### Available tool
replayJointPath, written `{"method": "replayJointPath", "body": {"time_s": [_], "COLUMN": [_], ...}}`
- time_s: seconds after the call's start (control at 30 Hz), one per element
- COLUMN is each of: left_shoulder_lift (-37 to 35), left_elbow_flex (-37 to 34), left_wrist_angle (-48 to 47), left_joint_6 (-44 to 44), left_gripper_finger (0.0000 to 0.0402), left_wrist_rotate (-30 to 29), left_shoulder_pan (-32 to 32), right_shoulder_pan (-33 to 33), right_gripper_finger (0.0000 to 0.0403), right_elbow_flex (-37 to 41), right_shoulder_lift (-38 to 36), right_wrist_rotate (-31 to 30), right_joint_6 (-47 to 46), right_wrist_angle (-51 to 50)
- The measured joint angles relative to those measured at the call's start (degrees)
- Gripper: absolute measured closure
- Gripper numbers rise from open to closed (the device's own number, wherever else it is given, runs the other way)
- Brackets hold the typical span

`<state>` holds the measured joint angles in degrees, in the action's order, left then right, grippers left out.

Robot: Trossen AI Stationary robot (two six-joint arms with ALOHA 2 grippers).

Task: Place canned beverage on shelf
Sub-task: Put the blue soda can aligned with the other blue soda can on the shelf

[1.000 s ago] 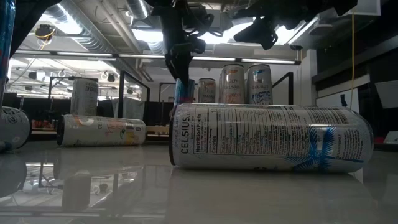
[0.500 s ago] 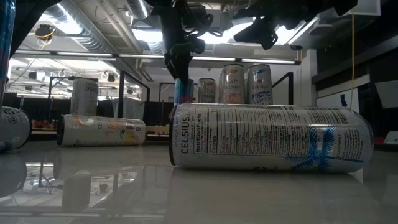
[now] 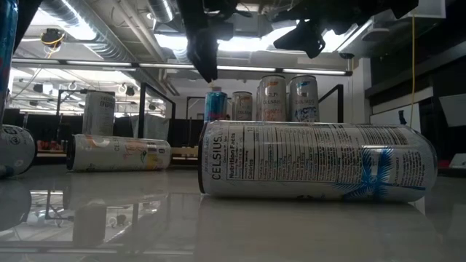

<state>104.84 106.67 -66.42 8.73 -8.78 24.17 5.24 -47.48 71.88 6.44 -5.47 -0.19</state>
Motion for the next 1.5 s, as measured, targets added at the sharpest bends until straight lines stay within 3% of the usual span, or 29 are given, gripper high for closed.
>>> {"method": "replayJointPath", "body": {"time_s": [0.27, 0.47, 0.67, 0.93, 1.5], "left_shoulder_lift": [-0.2, 0.0, 0.0, 0.0, 3.3], "left_elbow_flex": [0.0, 0.0, 0.0, 0.0, 0.0], "left_wrist_angle": [0.1, 0.1, 0.1, 0.5, 2.8], "left_joint_6": [-2.2, -21.8, -34.8, -39.8, -41.6], "left_gripper_finger": [0.0090, 0.0090, 0.0090, 0.0090, 0.0090], "left_wrist_rotate": [-0.2, -9.4, -9.8, -10.3, -17.4], "left_shoulder_pan": [-1.9, -2.6, -2.5, -3.5, -6.2], "right_shoulder_pan": [0.0, 0.0, 0.0, 0.0, 0.0], "right_gripper_finger": [0.0100, 0.0100, 0.0100, 0.0100, 0.0100], "right_elbow_flex": [0.0, 0.0, 0.0, 0.0, 0.0], "right_shoulder_lift": [0.0, 0.0, 0.0, 0.0, 0.0], "right_wrist_rotate": [0.0, 0.0, 0.0, 0.0, 0.0], "right_joint_6": [0.0, 0.0, 0.0, 0.0, -0.2], "right_wrist_angle": [0.0, 0.0, 0.0, 0.0, 0.0]}}
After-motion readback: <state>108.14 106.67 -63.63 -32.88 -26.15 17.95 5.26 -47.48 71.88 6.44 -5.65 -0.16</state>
